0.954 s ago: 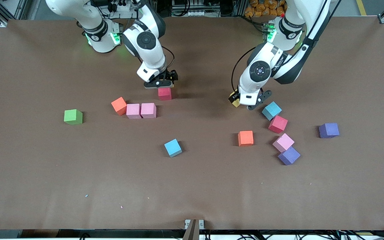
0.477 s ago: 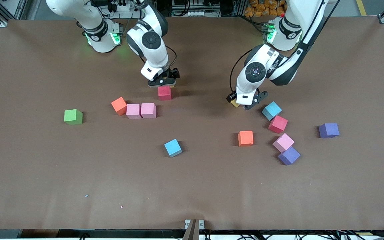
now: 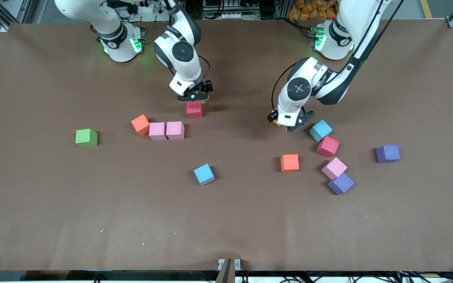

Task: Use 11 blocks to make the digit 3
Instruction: 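Grasp the yellow cube with the right gripper while the left gripper grasps one, then carry the yellow cube with the left gripper toward the right gripper's cube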

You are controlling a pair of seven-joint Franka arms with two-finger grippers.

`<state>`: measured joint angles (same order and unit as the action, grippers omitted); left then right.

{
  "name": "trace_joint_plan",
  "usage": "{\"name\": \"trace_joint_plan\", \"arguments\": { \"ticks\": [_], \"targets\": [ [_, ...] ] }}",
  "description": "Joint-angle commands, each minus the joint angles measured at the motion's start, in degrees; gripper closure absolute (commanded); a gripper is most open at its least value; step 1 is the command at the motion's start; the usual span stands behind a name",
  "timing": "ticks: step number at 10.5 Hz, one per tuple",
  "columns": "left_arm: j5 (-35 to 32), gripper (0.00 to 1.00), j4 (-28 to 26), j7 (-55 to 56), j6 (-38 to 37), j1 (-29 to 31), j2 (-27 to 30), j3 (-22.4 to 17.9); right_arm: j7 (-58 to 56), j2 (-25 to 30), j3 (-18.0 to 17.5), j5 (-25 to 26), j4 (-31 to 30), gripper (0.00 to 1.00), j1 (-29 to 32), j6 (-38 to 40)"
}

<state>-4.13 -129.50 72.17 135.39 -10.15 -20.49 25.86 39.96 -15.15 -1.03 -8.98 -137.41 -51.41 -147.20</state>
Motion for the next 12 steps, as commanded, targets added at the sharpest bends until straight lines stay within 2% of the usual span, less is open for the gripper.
{"name": "trace_joint_plan", "arguments": {
  "ticks": [1, 2, 3, 4, 5, 7, 9, 12],
  "targets": [
    [-1.59, 0.55, 0.65, 1.40, 0.23, 0.31, -0.51, 0.33, -0.94, 0.12, 0.15, -1.74, -0.57, 0.00, -0.79, -0.20],
    [-1.59, 0.73, 0.73, 2.44, 0.05, 0.48, 0.01, 0.33, -0.94, 0.04, 0.15, -1.74, -0.57, 0.19, -0.79, -0.11],
    [-1.50, 0.91, 1.61, 5.24, 0.05, 0.05, -0.07, 0.42, -0.94, -0.05, 0.06, -1.74, -0.57, 0.46, -0.79, -0.11],
    [-1.32, 1.00, 2.57, 9.53, -0.12, -0.48, -0.25, 0.42, -0.94, -0.05, -0.03, -2.27, -0.57, 0.78, -0.88, -0.11],
    [-1.06, 1.00, 3.10, 12.36, -0.21, -0.48, -0.16, 0.59, -0.94, -0.49, -0.20, -3.32, -0.49, 0.98, -1.49, -0.02],
    [-0.45, 1.00, 5.12, 19.90, -0.39, -0.66, -0.60, 3.04, -1.64, -0.58, -0.29, -6.30, 0.39, 1.00, -1.41, 3.03],
    [2.62, 1.00, 9.33, 33.49, -0.39, -1.44, -3.05, 5.07, -2.87, -0.23, -0.29, -9.99, 3.45, 1.00, -1.32, 5.95],
    [3.42, 1.00, 12.33, 44.70, -0.30, -7.32, -6.04, 5.34, -2.87, -0.23, -0.29, -10.80, 6.19, 1.00, -1.67, 6.04]
  ]
}}
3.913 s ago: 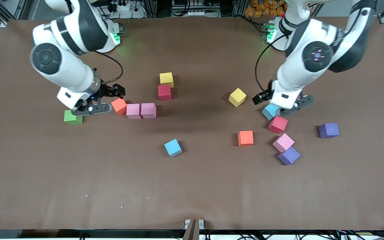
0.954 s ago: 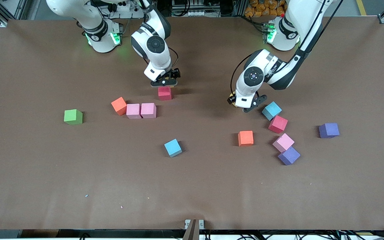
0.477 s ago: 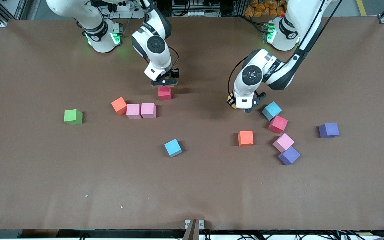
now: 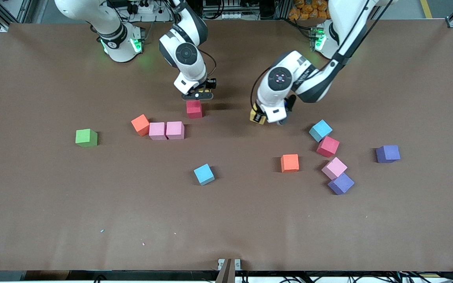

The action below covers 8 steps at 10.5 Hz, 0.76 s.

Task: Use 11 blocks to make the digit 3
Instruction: 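Carry the yellow cube with the left gripper toward the right gripper's cube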

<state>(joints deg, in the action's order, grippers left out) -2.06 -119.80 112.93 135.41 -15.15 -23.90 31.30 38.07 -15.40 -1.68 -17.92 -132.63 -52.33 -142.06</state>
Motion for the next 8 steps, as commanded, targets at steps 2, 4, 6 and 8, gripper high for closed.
{"name": "trace_joint_plan", "arguments": {
  "ticks": [2, 4, 6, 8],
  "targets": [
    [1.45, 1.00, 3.26, 7.12, -0.15, -2.69, -3.78, -0.09, -0.90, -0.15, 0.45, -1.85, 3.34, 1.00, -0.67, 0.99],
    [3.02, 1.00, 3.26, 9.22, 1.42, -3.30, -4.22, -0.01, -0.98, -0.42, 0.54, -1.85, 4.83, 1.00, -0.23, 0.99],
    [4.08, 1.00, 2.47, 11.86, 4.49, -3.39, -4.14, -0.01, -1.07, -2.87, 0.54, -1.85, 7.82, 1.00, 1.17, 1.08],
    [4.61, 1.00, 1.42, 16.16, 9.23, -6.10, -4.48, -0.01, -0.98, -5.42, 0.63, -1.77, 10.19, 1.00, 1.18, 0.99]
  ]
}}
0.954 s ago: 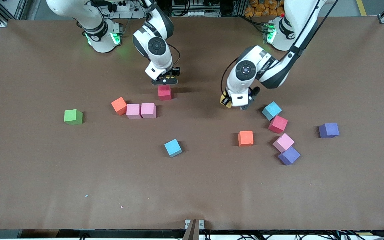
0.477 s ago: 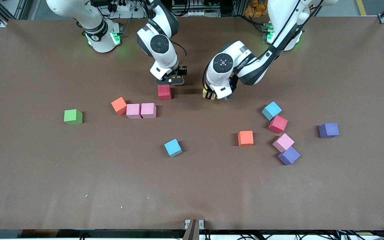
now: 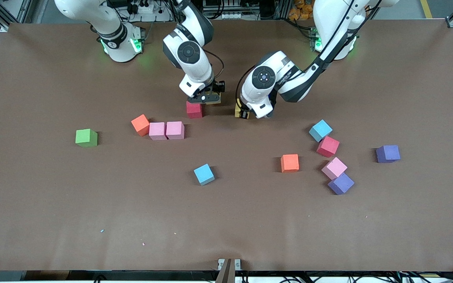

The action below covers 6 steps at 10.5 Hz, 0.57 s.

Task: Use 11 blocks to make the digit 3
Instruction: 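Carry the yellow cube with the left gripper toward the right gripper's cube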

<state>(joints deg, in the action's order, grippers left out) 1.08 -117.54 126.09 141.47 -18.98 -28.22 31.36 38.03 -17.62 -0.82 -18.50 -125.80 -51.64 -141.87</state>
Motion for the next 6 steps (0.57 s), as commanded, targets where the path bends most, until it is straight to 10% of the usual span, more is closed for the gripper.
{"name": "trace_joint_plan", "arguments": {
  "ticks": [1, 6],
  "targets": [
    [1.47, 1.00, -1.11, 3.72, 3.81, -2.29, -0.25, -0.07, -0.77, -4.00, -0.23, -1.19, 4.41, 1.00, 0.40, 0.81],
    [1.56, 1.00, -3.48, 3.99, 7.05, -2.20, -0.25, 0.01, -1.47, -4.18, -0.15, -0.58, 4.42, 1.00, 0.84, 1.42]
  ]
}}
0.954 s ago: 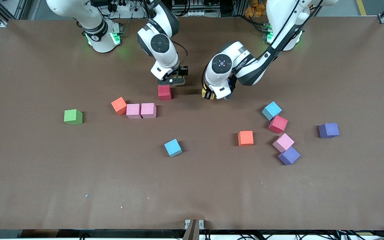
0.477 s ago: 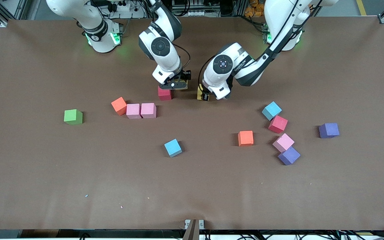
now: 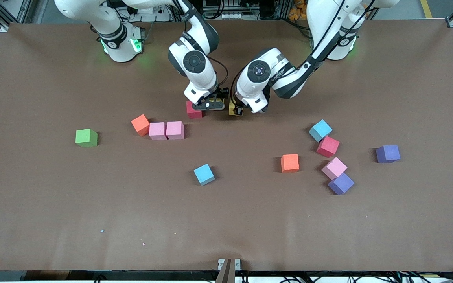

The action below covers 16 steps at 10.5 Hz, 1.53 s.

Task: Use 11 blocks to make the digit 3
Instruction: 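Carry the yellow cube with the left gripper toward the right gripper's cube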

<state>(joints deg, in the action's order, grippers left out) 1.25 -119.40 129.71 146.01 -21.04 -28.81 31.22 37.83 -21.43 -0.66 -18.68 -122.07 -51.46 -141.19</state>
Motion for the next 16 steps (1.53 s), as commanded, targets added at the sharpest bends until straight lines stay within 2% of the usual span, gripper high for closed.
{"name": "trace_joint_plan", "arguments": {
  "ticks": [1, 3, 7, 10, 11, 13, 16],
  "targets": [
    [1.38, 1.00, -2.50, 0.37, 4.26, -0.23, 0.16, 0.15, -5.35, -0.36, -0.30, -0.31, 0.34, 1.00, 0.74, 0.83],
    [2.25, 1.00, -3.12, 1.41, 6.82, -0.58, -0.63, 0.59, -15.03, 0.60, -0.30, -0.31, -1.32, 1.00, 1.97, 1.00],
    [2.53, 1.00, -2.86, 5.45, 7.01, -0.84, -0.81, 1.03, -28.13, 2.97, -0.30, -0.31, -3.78, 1.00, 1.97, 1.88],
    [2.53, 1.00, -2.51, 8.01, 6.74, -1.02, -0.81, 1.12, -42.54, 4.56, -0.30, -0.31, -4.58, 1.00, 1.80, 0.74],
    [2.53, 0.94, -2.42, 7.84, 6.74, -1.02, -0.81, 1.12, -44.75, 4.73, -0.30, -0.31, -4.67, 1.00, 1.62, 0.65],
    [1.92, 0.87, -2.33, 6.96, 6.66, -2.15, -0.90, 1.03, -51.60, 5.52, -0.30, -0.31, -5.54, 1.00, 2.15, 0.39],
    [1.82, 0.86, -2.15, 4.50, 5.78, -3.22, -0.99, 0.94, -63.79, 6.67, -0.30, -0.31, -9.76, 1.00, 4.42, -5.31]
  ]
}}
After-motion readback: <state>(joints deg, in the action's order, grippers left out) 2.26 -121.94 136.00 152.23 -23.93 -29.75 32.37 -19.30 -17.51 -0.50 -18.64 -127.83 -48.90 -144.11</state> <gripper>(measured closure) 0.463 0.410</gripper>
